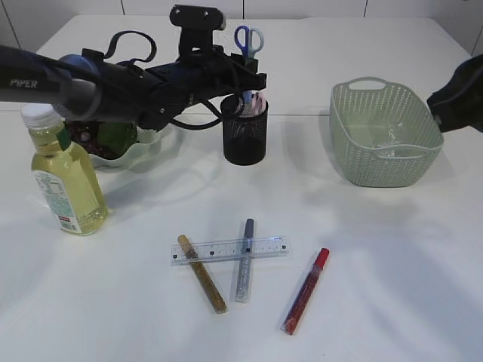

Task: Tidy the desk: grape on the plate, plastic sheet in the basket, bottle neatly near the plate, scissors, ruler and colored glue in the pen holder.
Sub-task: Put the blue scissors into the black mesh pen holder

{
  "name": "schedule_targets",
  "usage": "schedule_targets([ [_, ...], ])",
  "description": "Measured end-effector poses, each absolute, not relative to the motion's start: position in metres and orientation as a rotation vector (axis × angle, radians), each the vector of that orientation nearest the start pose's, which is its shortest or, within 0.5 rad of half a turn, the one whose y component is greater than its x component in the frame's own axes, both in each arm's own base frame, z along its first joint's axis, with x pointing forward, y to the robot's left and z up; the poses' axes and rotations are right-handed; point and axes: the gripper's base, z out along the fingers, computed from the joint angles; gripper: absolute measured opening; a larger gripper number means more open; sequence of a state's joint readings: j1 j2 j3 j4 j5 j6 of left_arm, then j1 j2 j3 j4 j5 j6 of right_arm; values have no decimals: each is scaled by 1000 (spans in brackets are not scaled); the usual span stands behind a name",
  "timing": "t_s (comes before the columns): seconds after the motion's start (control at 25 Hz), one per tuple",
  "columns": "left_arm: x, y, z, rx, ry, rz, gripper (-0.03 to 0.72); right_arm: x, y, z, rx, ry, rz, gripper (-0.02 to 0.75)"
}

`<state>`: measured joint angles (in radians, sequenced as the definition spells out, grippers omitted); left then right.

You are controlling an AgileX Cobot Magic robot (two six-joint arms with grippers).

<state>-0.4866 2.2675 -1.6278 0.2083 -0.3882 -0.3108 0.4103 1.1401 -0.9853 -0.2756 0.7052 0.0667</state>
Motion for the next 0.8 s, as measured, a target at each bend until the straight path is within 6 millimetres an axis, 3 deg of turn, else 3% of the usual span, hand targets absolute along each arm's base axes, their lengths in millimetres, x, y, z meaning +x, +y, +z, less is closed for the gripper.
schedule_targets([
  [0.56,469,-251,146,387,1795,-492,172,221,78,340,-556,2240,-89,258],
  [0.8,470,-250,145,385,1795,-491,172,222,78,340,-557,2238,-90,258],
])
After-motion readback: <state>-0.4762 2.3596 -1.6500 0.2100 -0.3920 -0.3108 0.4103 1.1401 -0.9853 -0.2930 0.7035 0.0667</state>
